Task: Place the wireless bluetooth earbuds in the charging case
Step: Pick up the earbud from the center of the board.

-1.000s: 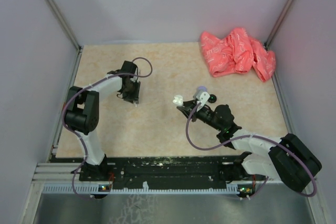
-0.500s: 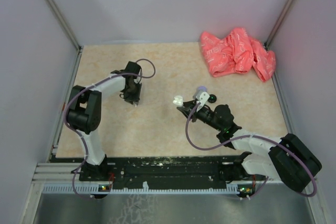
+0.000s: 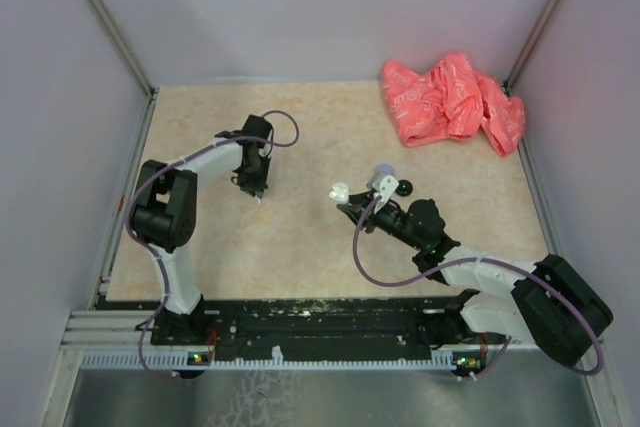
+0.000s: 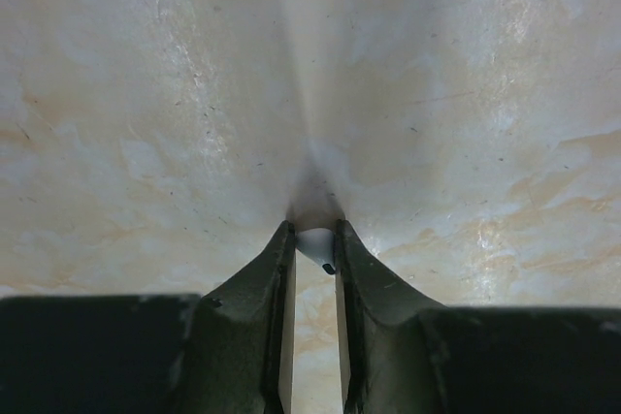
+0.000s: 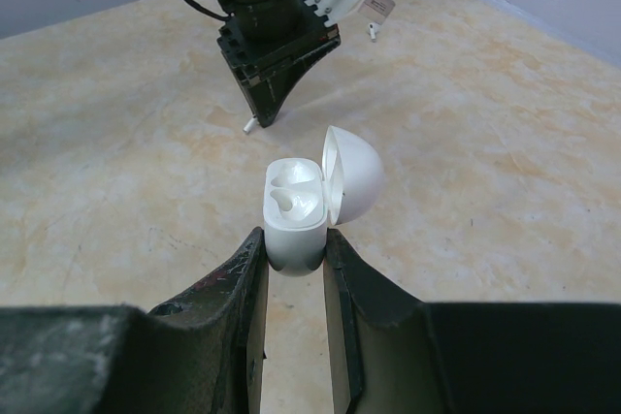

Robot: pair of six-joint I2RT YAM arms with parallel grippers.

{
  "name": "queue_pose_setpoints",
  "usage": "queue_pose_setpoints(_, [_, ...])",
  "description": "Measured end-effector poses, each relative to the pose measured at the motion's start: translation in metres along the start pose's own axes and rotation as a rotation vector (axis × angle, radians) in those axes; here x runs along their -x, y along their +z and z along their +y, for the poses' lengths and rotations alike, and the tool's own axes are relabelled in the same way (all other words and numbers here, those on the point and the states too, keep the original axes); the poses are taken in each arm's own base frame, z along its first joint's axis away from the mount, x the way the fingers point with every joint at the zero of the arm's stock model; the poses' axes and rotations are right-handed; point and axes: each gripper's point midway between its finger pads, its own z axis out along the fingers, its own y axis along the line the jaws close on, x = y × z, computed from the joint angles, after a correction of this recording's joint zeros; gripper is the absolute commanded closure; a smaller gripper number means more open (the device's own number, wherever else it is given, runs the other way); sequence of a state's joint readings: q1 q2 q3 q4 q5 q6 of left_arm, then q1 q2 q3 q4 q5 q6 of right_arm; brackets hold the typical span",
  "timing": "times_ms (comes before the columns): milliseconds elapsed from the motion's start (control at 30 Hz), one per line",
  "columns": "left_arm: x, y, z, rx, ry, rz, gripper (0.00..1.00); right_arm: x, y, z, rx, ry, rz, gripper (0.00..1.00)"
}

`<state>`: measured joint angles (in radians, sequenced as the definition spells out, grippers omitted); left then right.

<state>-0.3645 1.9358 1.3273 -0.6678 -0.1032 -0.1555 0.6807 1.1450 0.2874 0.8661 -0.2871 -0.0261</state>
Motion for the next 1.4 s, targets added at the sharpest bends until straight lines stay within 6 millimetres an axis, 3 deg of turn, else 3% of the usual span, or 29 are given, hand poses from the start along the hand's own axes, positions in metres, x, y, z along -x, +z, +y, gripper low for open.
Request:
queue_pose_setpoints(300, [-0.005, -0.004, 0.001, -0.005, -0.007, -0.020, 0.80, 0.001, 0.000, 0.002, 0.010, 0.001, -0.003, 1.00])
queue_pose_setpoints(467, [-0.013, -0.019, 0.000, -0.017, -0.014, -0.049, 0.80, 0.008, 0.001, 0.003, 0.019, 0.000, -0.030, 1.00])
queue_pose_setpoints(800, [0.025, -0.095, -0.031, -0.108, 0.012, -0.380, 0.81, 0.024, 0.006, 0.009, 0.062, -0.017, -0.109, 1.00])
queue_pose_setpoints(1033, [0.034, -0.146, -0.068, -0.193, 0.082, -0.597, 0.81, 0.022, 0.007, 0.009, 0.062, -0.017, -0.098, 1.00])
queue_pose_setpoints(1400, [0.038, -0.224, -0.095, -0.354, 0.110, -0.908, 0.83, 0.031, 0.012, 0.000, 0.018, -0.030, -0.122, 1.00])
